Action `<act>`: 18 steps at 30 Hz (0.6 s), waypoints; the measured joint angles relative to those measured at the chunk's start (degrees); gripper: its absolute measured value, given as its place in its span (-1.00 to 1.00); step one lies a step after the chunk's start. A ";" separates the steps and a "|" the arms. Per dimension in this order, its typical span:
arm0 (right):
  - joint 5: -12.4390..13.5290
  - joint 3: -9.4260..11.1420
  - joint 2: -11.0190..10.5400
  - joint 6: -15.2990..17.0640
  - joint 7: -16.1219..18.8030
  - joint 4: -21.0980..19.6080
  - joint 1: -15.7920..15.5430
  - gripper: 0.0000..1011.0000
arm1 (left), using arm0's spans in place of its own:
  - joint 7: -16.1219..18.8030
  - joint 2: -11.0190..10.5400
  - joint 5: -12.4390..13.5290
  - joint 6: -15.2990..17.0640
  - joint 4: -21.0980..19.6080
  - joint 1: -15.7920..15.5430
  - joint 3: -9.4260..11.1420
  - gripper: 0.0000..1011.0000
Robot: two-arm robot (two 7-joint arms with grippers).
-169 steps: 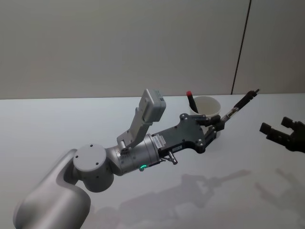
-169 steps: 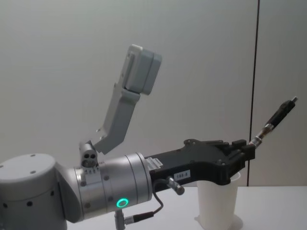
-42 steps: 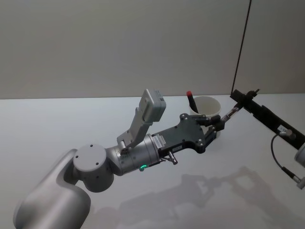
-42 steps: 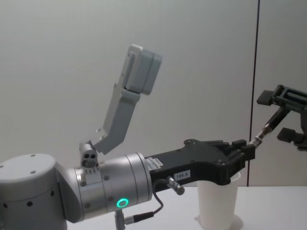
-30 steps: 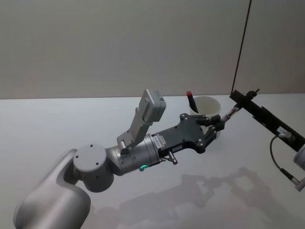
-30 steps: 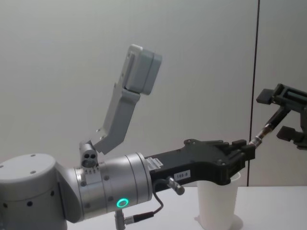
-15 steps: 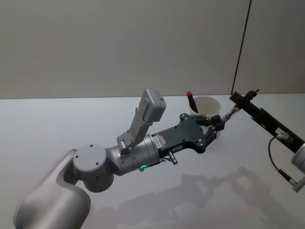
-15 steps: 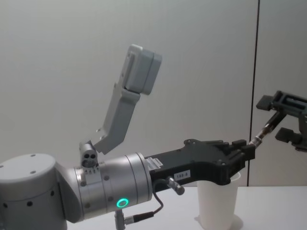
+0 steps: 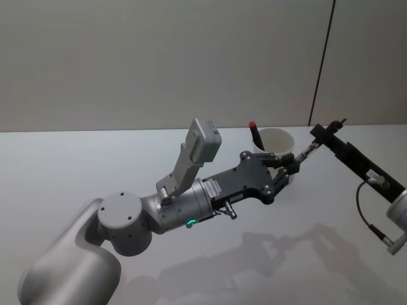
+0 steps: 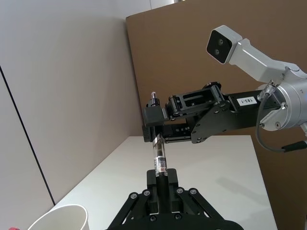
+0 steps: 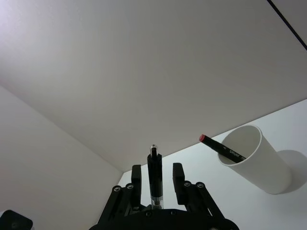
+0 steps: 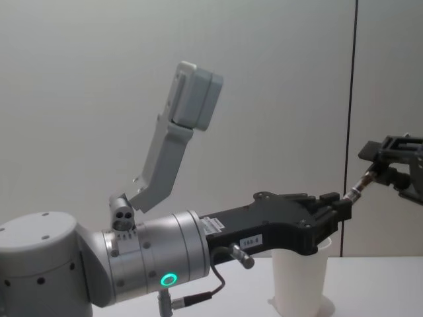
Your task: Place the pen into the pen holder.
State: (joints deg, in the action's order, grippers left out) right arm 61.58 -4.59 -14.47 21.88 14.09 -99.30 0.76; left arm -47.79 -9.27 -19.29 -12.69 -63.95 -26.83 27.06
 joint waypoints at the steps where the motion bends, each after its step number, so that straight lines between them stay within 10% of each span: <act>1: 0.14 -0.04 0.00 -0.08 0.03 0.03 0.01 -0.22 | 0.00 0.00 0.00 0.00 0.00 0.00 0.00 -0.73; 9: 1.88 -0.26 -0.06 -1.17 0.22 0.18 0.04 -0.72 | -0.01 0.00 -0.05 -0.03 -0.01 0.00 0.00 -0.73; 18: 3.12 -0.53 -0.29 -2.19 0.31 0.25 0.02 -0.74 | -0.01 -0.02 0.06 -0.02 0.00 0.00 0.00 -0.66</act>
State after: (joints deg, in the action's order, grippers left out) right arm 64.70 -5.11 -14.76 19.69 14.40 -99.05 0.79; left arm -47.80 -9.28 -19.24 -12.71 -63.95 -26.83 27.06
